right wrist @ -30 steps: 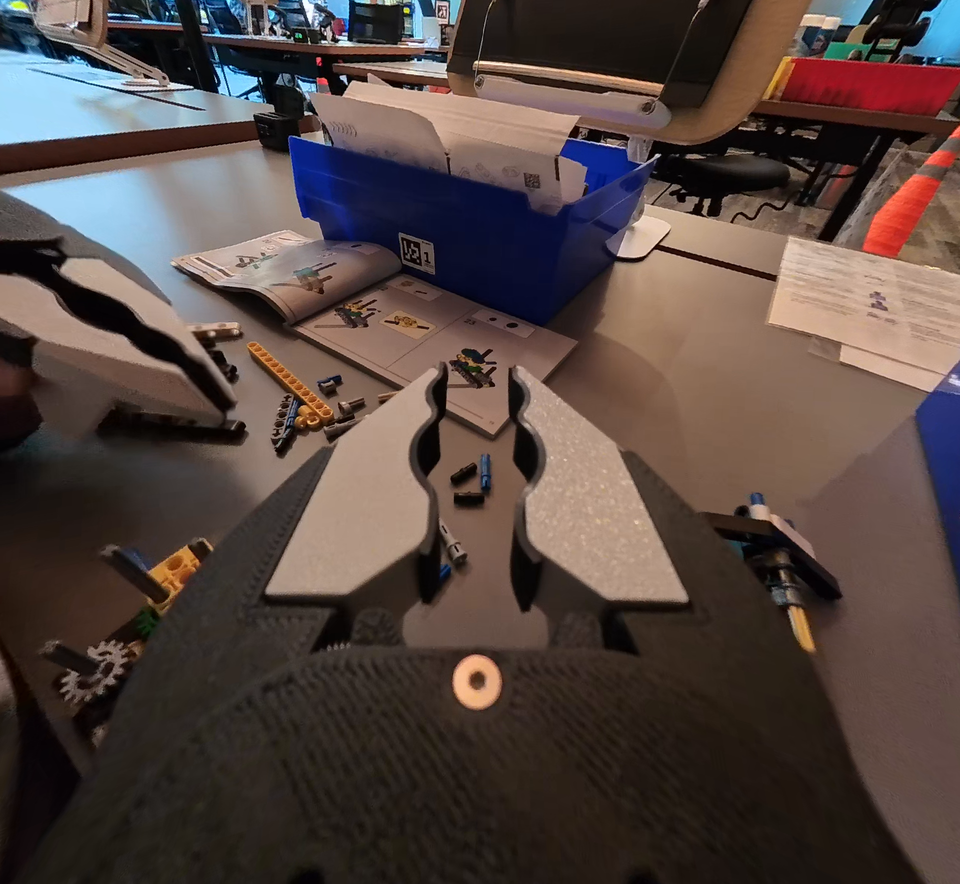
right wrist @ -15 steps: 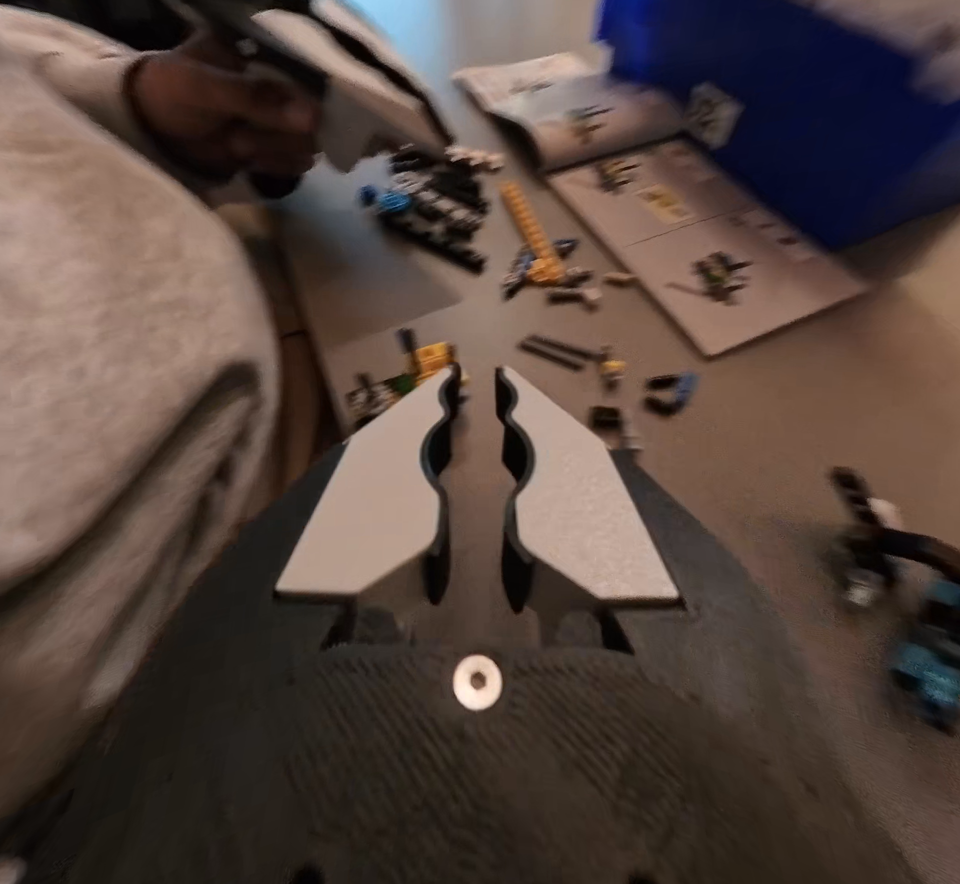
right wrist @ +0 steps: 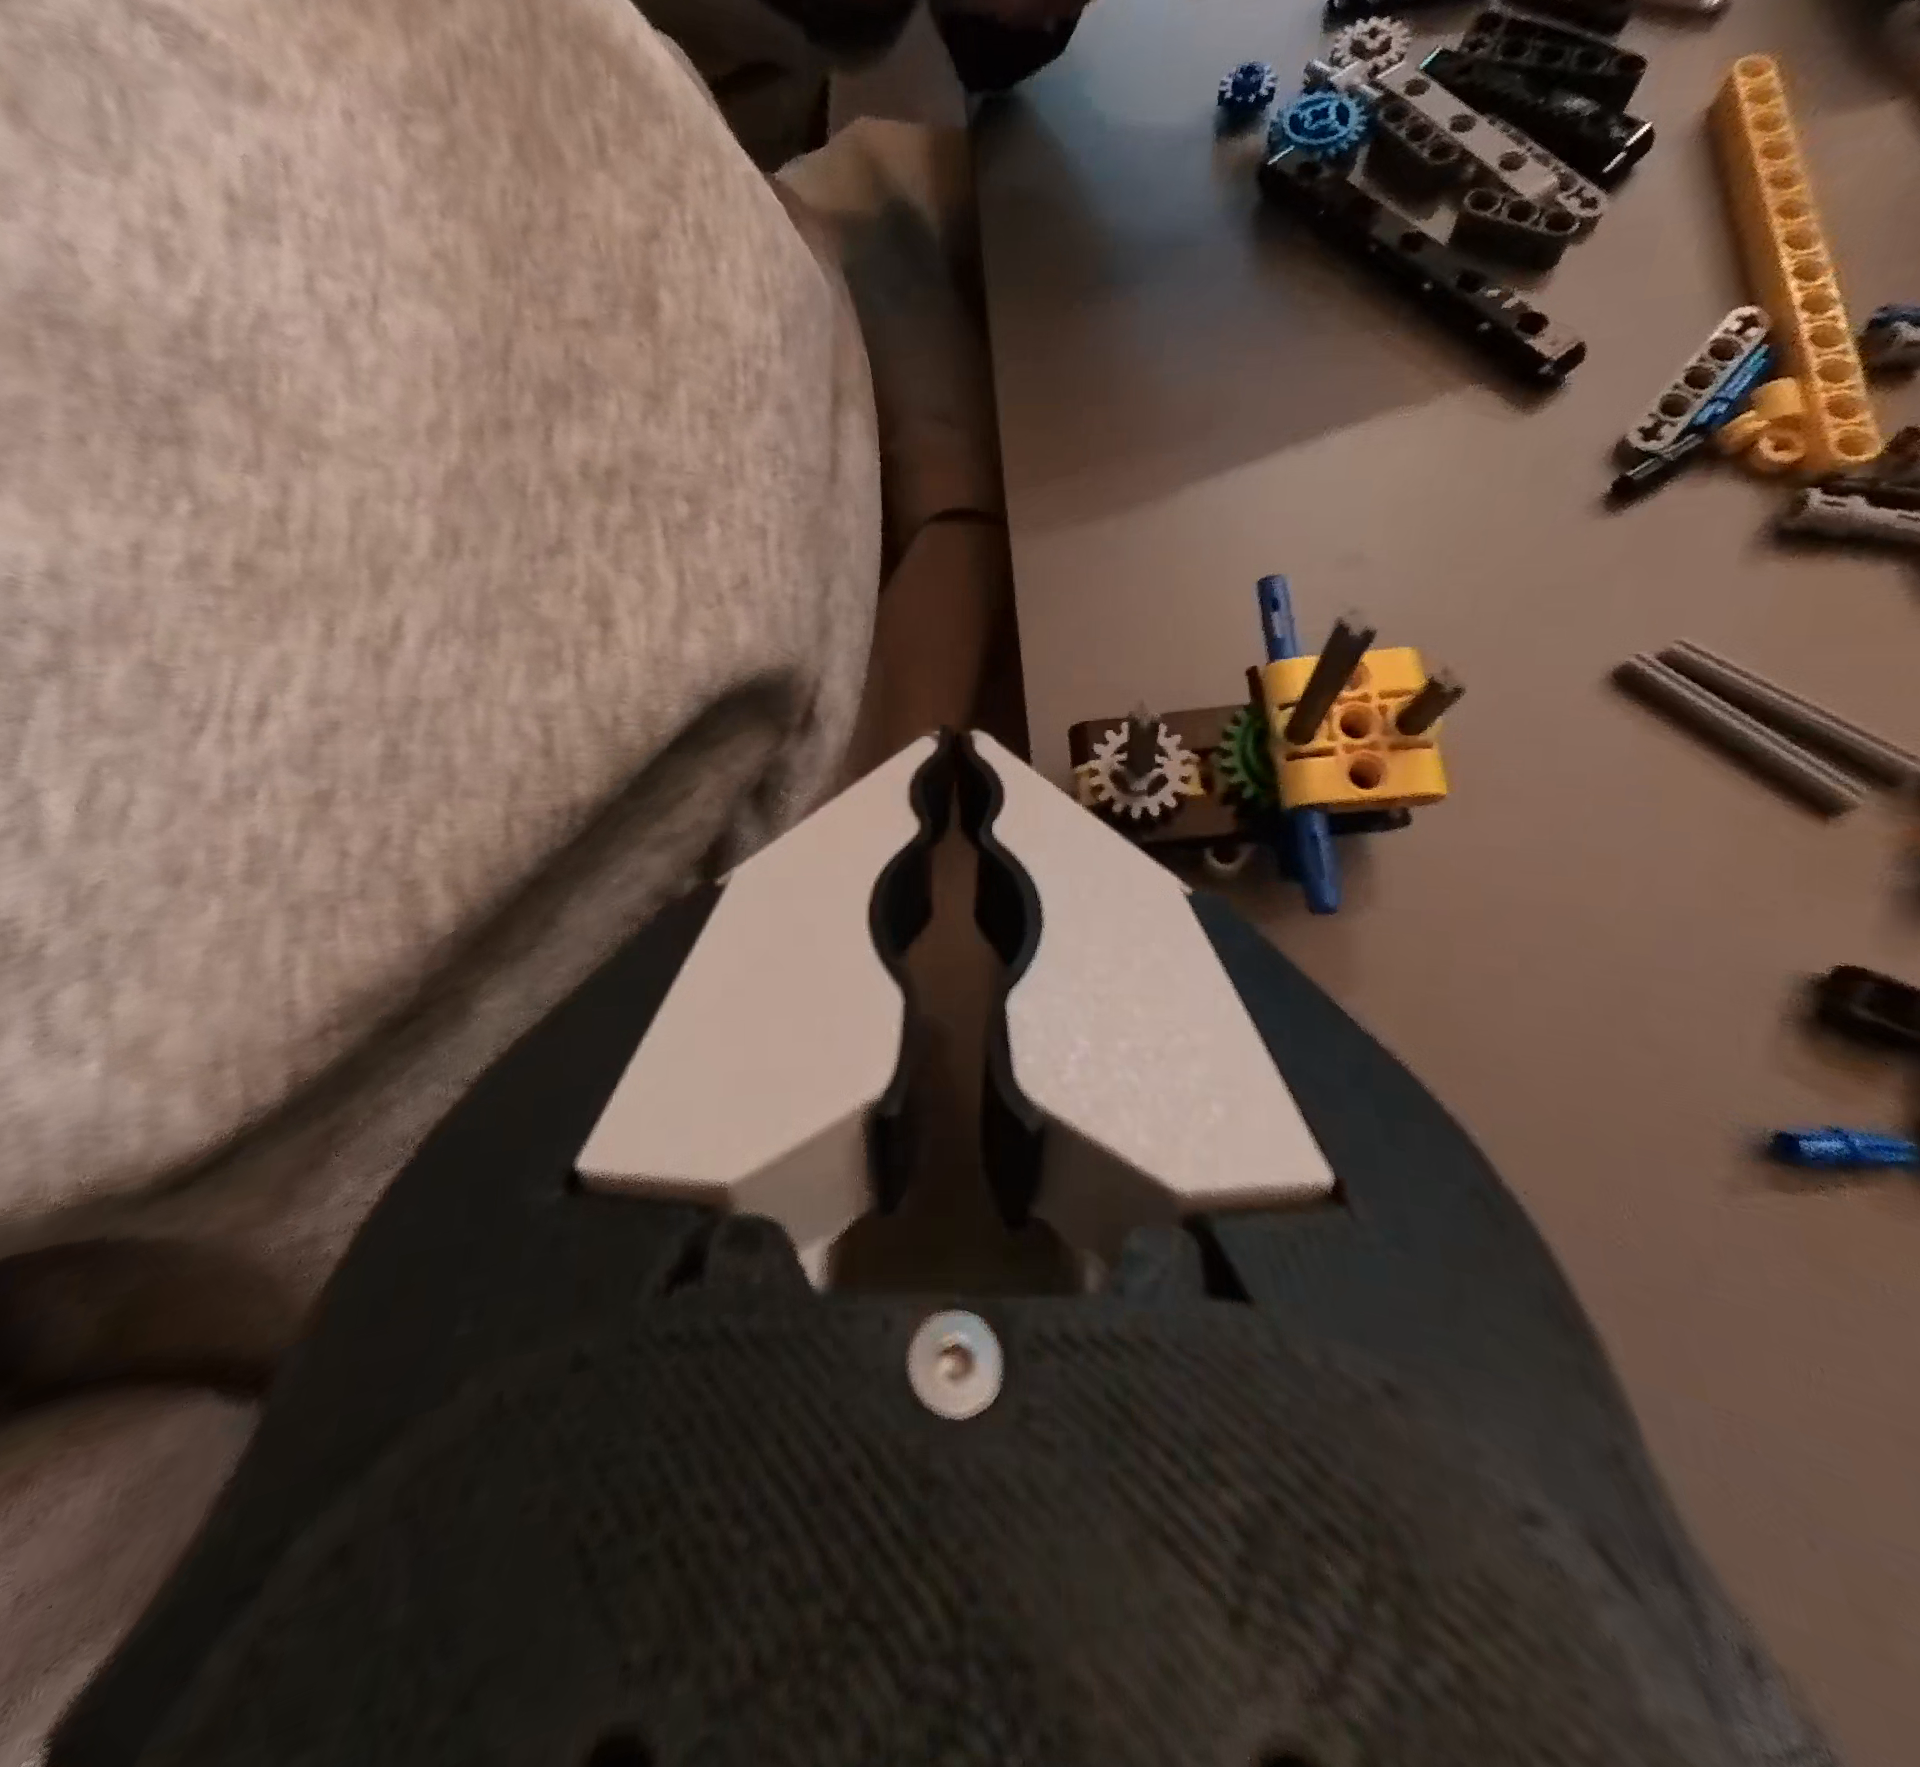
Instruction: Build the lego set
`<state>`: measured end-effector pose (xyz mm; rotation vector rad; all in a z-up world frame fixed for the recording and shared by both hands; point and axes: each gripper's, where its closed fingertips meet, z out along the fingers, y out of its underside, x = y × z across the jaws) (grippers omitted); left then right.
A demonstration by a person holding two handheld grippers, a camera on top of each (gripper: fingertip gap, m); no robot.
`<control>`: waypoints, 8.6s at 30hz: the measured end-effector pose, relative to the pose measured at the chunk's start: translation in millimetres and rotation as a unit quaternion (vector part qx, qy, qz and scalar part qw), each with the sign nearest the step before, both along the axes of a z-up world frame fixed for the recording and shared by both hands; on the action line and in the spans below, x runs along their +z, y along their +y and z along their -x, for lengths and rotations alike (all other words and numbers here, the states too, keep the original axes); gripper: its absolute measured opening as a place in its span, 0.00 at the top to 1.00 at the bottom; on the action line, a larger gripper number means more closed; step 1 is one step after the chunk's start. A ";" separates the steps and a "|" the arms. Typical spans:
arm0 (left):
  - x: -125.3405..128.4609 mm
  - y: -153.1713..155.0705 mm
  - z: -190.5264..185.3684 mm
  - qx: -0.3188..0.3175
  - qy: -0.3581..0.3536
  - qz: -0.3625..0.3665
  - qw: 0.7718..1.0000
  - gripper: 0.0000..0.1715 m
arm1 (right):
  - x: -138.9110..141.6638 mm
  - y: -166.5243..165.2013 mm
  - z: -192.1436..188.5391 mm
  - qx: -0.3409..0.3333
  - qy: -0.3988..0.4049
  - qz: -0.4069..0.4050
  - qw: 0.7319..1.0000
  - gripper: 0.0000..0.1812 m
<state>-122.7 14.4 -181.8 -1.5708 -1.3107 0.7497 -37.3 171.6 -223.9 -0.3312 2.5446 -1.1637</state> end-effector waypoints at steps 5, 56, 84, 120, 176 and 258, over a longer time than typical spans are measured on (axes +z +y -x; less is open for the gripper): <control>7.0 -35.5 3.7 0.077 0.015 0.020 0.997 1.00 | -1.8 -3.0 9.0 -0.018 0.009 0.008 1.000 1.00; 10.7 -117.8 -35.8 0.075 0.000 -0.182 0.981 1.00 | 42.0 -183.2 2.2 -0.302 0.017 0.050 0.952 0.85; 6.1 -111.8 -36.4 0.064 -0.016 -0.214 0.975 1.00 | 9.1 -182.5 7.0 -0.263 0.035 0.042 0.963 0.90; 35.2 89.7 -25.0 -0.262 -0.007 -0.192 0.946 0.76 | 57.7 -25.2 93.0 -0.314 0.075 0.038 0.946 0.95; 64.1 144.7 -37.2 -0.410 -0.223 -0.557 0.686 0.96 | 102.7 -19.9 44.4 -0.091 -0.058 0.292 0.950 0.90; 24.9 136.8 1.4 -0.322 -0.090 -0.275 0.902 0.88 | 60.1 -24.4 84.6 -0.154 0.131 0.168 0.965 0.95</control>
